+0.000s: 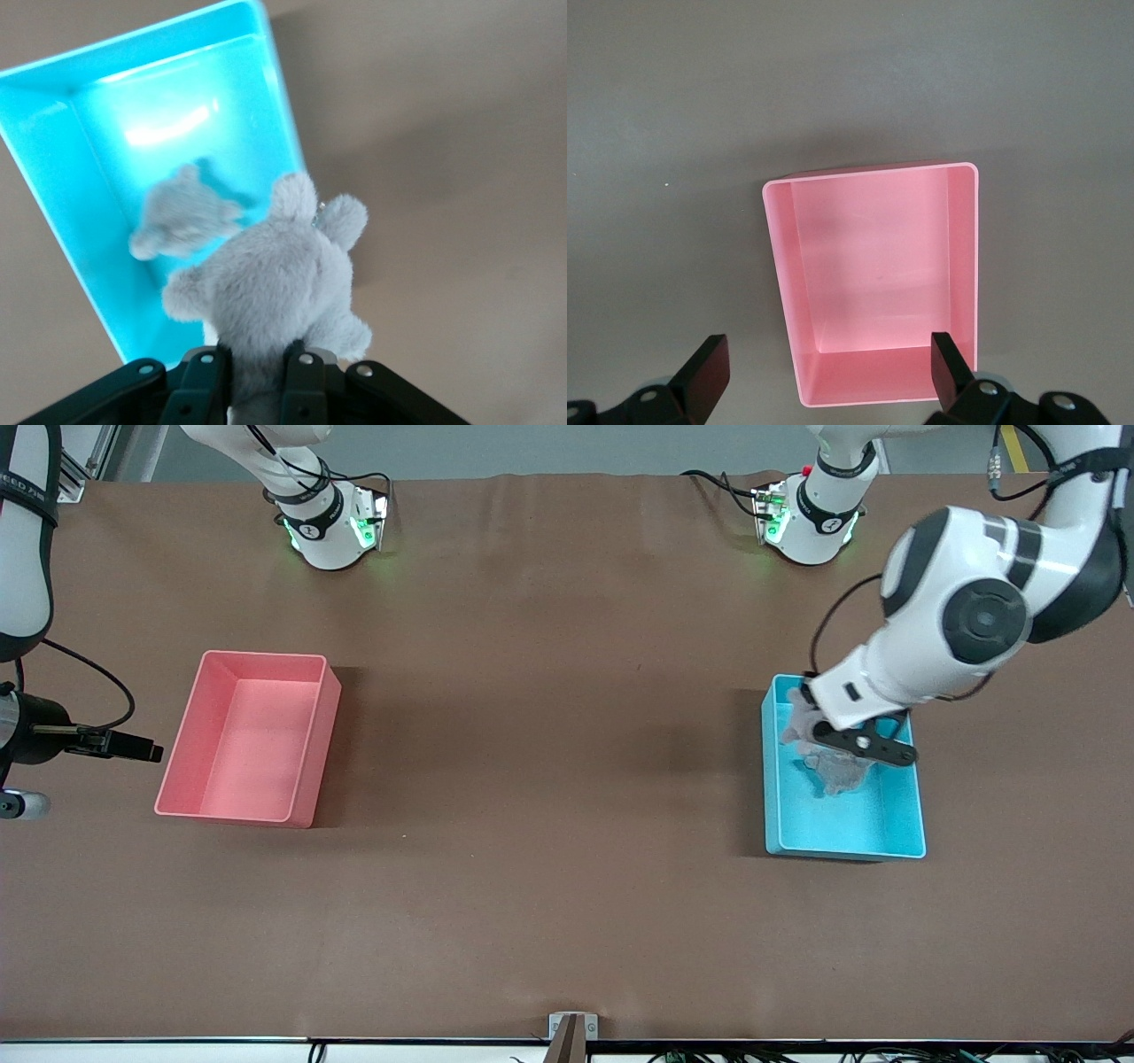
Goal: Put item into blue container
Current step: 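Carry the second toy into the cyan box with the left gripper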
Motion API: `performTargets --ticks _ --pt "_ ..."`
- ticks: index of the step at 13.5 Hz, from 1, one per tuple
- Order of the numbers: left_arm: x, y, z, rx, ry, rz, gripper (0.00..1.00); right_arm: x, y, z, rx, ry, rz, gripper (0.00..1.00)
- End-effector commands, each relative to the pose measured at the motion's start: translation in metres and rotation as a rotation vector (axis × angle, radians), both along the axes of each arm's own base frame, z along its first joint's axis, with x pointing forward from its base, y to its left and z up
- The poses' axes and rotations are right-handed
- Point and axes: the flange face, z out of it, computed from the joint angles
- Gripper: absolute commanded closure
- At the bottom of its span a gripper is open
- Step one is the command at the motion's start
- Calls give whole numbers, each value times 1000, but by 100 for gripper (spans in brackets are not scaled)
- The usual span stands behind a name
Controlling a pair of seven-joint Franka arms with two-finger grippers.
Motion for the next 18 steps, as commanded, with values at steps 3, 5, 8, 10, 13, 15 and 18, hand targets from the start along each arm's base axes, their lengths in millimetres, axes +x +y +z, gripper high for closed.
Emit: performTargets --ticks 3,5,8,10,13,15,18 --pt "-10 19 -60 -1 -32 -47 78 -2 -1 3 -5 8 -15 0" --pt "-6 21 -81 -7 -17 -49 78 -7 0 -1 -3 41 -11 0" --pt "-1 24 -111 -3 -2 -57 78 -12 4 0 -19 49 0 0" --pt "2 24 -130 -13 4 -57 78 -12 1 0 -17 49 -6 0" --pt "4 20 -152 -26 16 -47 78 -11 5 3 -22 44 -13 0" --pt "6 20 -166 -37 24 -44 76 -13 6 7 -20 38 -23 0" --pt "8 20 -163 -39 19 -42 39 -20 7 21 -18 19 -18 0"
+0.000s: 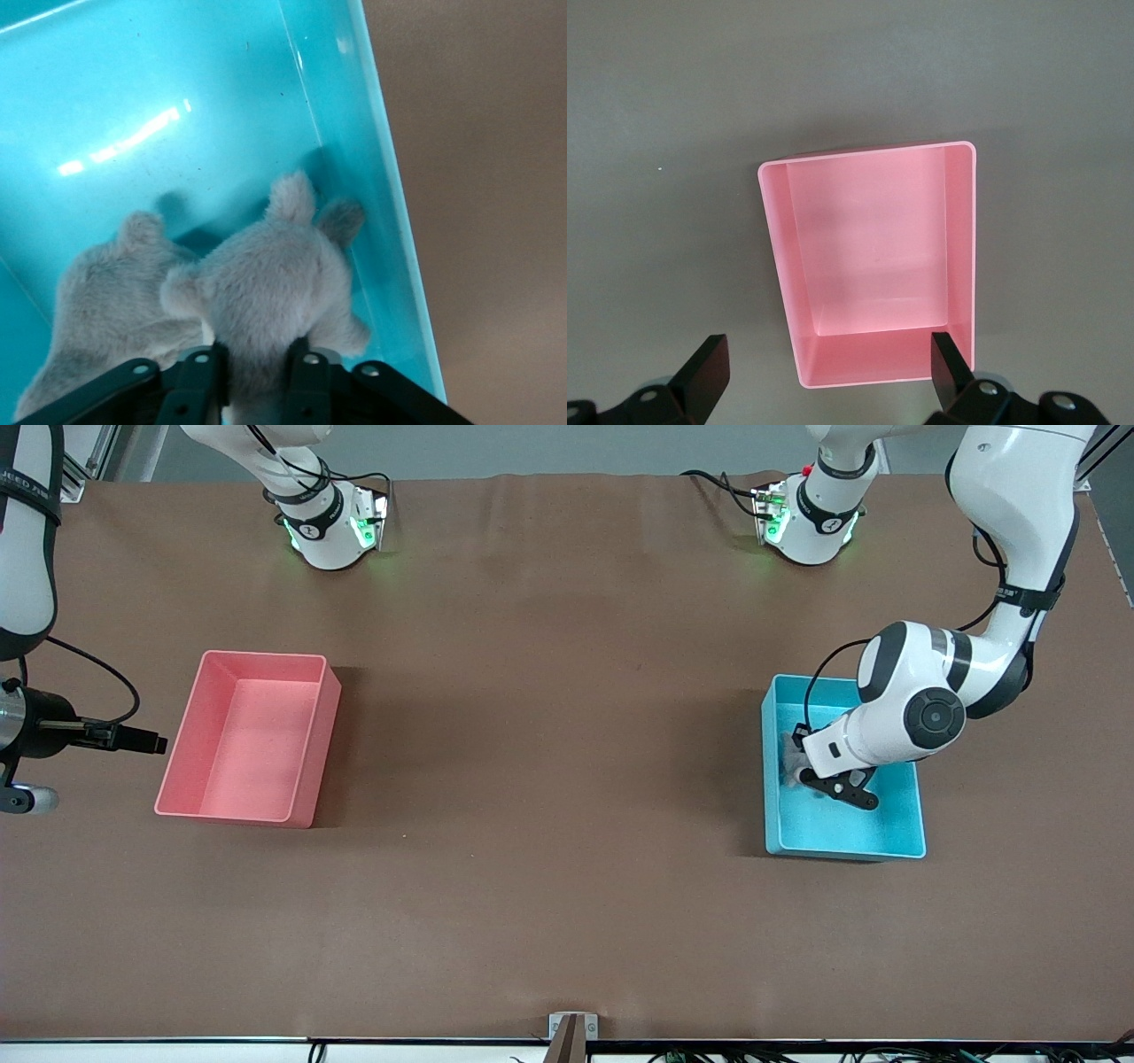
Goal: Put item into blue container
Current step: 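Carry the second toy into the cyan box with the left gripper, then open the left gripper to release the toy in the cyan box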
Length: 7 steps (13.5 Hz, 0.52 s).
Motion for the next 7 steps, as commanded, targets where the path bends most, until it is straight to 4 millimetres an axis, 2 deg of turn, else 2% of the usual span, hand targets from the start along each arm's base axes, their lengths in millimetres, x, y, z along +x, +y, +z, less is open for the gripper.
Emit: performTargets --ticks 1,3,5,7 --pt "5 0 11 14 -28 6 0 -20 3 23 -8 -17 -11 0" --pt "7 4 30 23 -52 13 0 -34 0 39 -6 -39 -14 0" --pt "8 19 53 35 -75 38 0 -43 3 55 -7 -56 -4 0" --pt "5 29 97 54 -110 61 0 -53 10 68 -23 -62 12 0"
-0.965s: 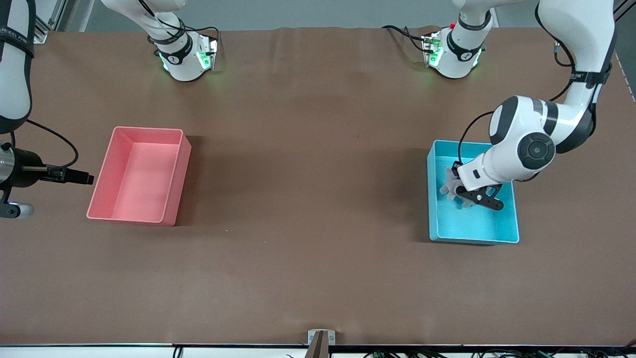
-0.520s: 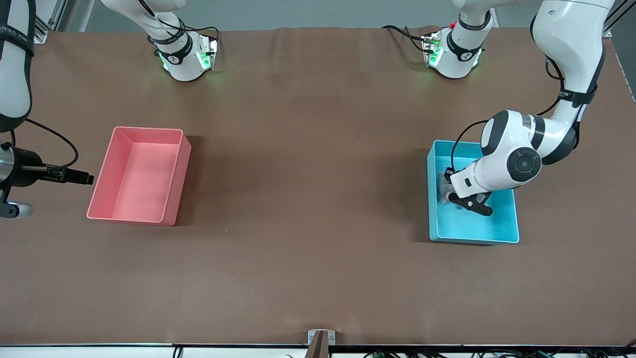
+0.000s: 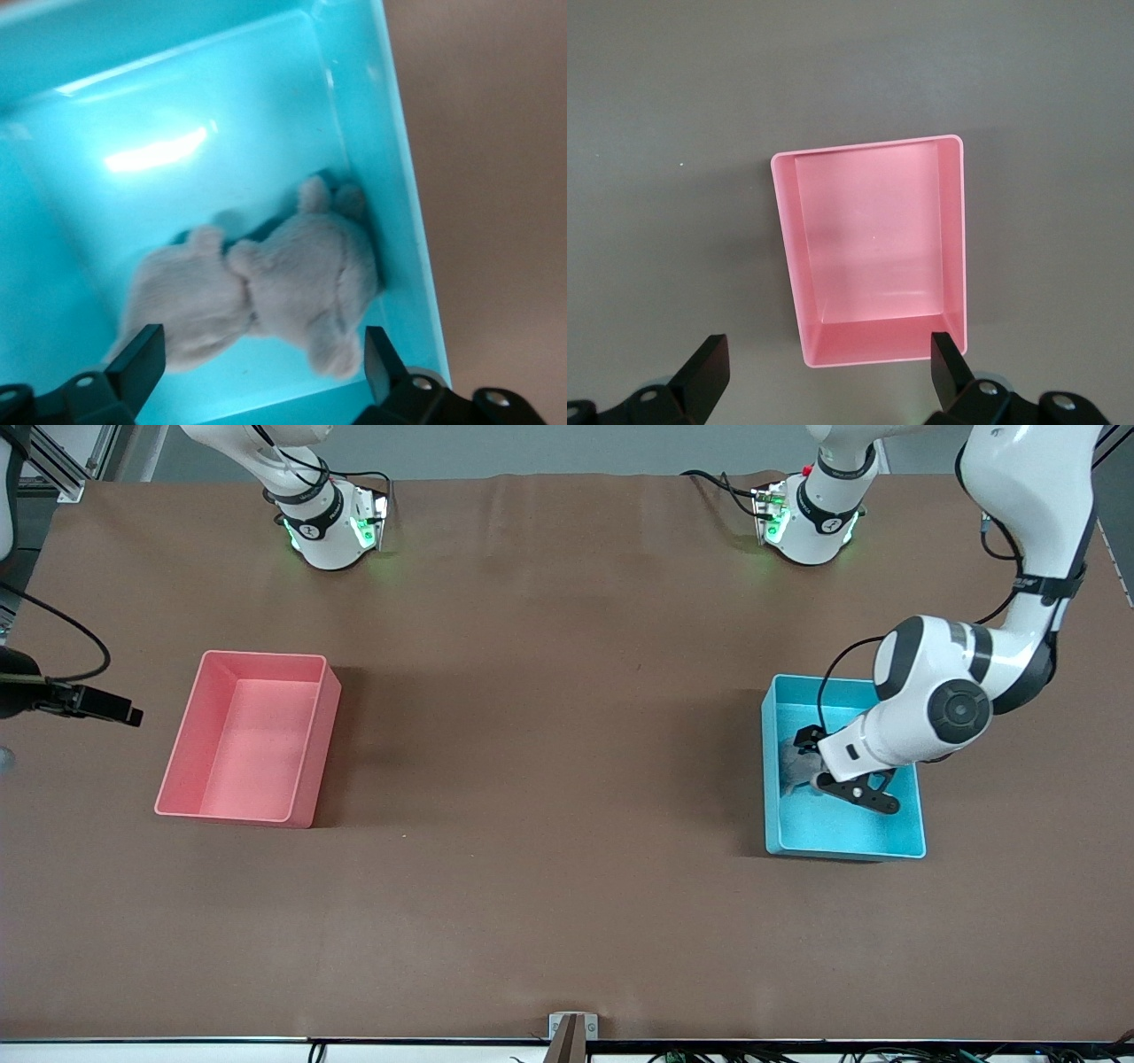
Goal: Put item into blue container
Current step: 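Open the left gripper to release the toy in the cyan box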
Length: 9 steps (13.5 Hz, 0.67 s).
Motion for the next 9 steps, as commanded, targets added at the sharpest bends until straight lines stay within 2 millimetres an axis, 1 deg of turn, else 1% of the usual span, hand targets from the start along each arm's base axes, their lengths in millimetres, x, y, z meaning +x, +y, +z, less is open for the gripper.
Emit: performTargets --ticks 1,3,4,6,9 --pt "-13 10 71 50 -52 21 0 -27 12 14 -22 -8 12 0" --pt "-24 19 124 77 -84 66 0 -42 12 20 -18 -16 13 0" --pt "-32 19 146 64 -75 101 0 -50 11 23 -16 -21 11 0" --pt "-39 19 187 46 -74 146 0 -56 9 28 -22 -26 10 0" --pt "-40 36 254 59 -46 237 0 -57 4 33 -68 -35 14 0"
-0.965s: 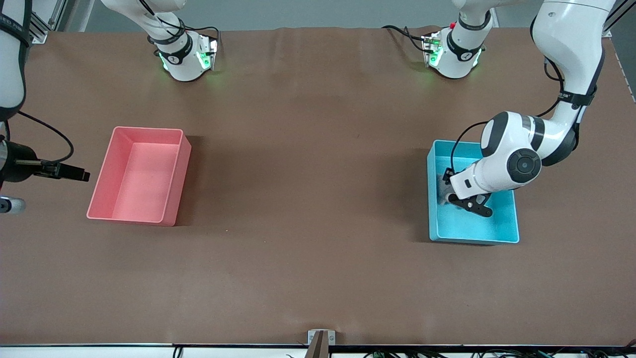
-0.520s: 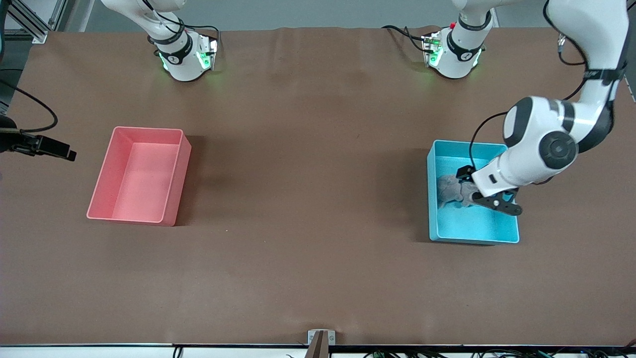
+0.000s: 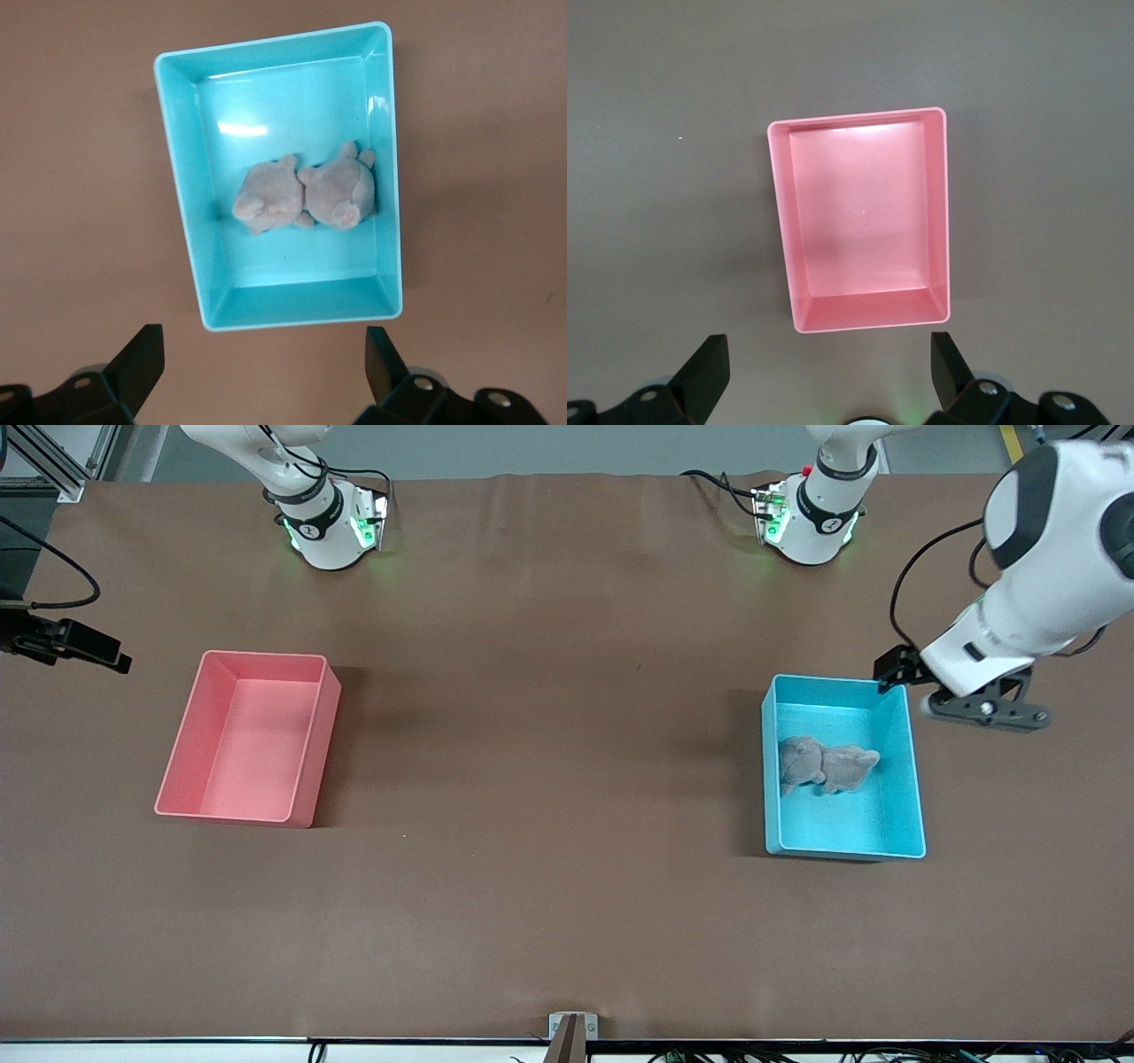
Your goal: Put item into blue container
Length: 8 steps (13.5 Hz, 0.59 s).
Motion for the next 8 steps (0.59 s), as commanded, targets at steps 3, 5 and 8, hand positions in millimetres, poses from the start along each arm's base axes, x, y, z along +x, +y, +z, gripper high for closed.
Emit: performTargets --ticks 3,5,8 --pt "-4 29 80 -53 43 127 0 -10 1 5 -36 -18 -1 0" --pt "-4 39 95 -58 25 151 0 -11 0 7 -35 -22 -3 0" --pt "-2 56 117 -63 -24 184 0 -13 -3 12 -30 -32 -6 0"
